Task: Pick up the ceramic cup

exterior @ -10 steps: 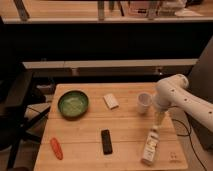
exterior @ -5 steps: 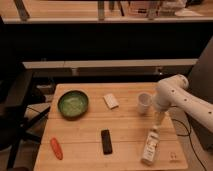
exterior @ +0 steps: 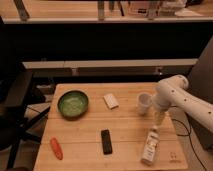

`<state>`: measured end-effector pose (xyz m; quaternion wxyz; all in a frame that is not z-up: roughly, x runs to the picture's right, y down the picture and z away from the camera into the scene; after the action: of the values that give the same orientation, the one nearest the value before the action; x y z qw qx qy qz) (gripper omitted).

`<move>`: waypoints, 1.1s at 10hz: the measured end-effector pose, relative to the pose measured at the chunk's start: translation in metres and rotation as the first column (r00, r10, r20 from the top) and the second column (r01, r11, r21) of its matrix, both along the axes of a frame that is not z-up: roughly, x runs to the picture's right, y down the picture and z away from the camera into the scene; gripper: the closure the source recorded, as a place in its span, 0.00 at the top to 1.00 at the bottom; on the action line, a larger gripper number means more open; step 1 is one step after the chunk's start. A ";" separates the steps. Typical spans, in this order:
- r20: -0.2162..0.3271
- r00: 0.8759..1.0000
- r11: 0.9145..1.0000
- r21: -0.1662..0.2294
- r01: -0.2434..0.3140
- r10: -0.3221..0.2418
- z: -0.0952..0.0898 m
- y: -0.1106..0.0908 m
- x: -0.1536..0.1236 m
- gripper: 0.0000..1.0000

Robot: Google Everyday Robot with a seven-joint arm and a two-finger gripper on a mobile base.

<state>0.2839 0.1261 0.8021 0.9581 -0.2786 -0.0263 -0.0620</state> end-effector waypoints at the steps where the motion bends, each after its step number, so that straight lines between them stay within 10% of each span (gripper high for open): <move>1: 0.002 1.000 1.000 -0.001 0.002 -0.002 0.000 0.000 0.000 0.80; 11: 0.009 1.000 1.000 0.000 0.023 -0.023 0.000 -0.002 0.004 0.80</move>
<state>0.2880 0.1244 0.8025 0.9572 -0.2785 -0.0276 -0.0743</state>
